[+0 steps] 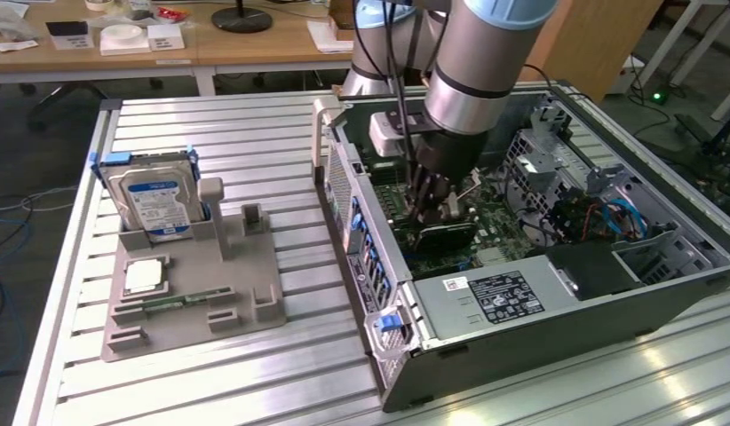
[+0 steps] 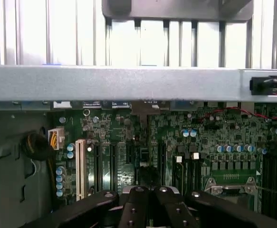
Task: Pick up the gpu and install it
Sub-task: 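Press down on the gpu until it lock into place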
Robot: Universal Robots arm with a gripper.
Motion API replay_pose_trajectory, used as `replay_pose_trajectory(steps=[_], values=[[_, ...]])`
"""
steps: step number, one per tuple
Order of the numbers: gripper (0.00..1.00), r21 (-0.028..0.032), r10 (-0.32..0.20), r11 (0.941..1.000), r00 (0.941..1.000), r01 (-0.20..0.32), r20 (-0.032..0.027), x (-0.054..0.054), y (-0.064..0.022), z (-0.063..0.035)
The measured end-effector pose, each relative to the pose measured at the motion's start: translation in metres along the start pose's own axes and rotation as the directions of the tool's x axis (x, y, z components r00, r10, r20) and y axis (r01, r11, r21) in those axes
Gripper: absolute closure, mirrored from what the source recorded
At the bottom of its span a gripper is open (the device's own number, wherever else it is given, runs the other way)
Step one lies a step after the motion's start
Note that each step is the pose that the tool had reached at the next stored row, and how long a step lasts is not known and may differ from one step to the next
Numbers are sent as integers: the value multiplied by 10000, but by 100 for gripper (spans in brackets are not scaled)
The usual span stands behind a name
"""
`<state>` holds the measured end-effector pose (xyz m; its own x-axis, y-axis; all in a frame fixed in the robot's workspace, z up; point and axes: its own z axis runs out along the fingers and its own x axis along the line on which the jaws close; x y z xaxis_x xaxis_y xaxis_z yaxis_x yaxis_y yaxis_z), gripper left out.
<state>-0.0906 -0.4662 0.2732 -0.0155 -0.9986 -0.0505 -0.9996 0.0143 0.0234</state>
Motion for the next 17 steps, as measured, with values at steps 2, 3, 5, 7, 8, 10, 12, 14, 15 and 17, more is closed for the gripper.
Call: replay_pose_trajectory(steps=[2,3,5,7,8,10,12,14,15,17], values=[[89,-1,-1,10000,10000,1,-1,1,27,8],[89,0,0,10000,10000,0,-1,0,41,13],[89,-1,1,10000,10000,-1,-2,0,59,20],[89,0,0,10000,10000,0,0,-1,69,32],[89,0,0,10000,10000,0,0,-3,73,42],[89,0,0,10000,10000,0,0,-11,82,68],[89,-6,-2,10000,10000,2,-15,-19,90,98],[89,-16,-2,10000,10000,2,-33,-21,96,126],[89,-21,-1,10000,10000,1,-40,-22,98,138],[89,-36,1,10000,10000,-1,-49,-26,98,133]])
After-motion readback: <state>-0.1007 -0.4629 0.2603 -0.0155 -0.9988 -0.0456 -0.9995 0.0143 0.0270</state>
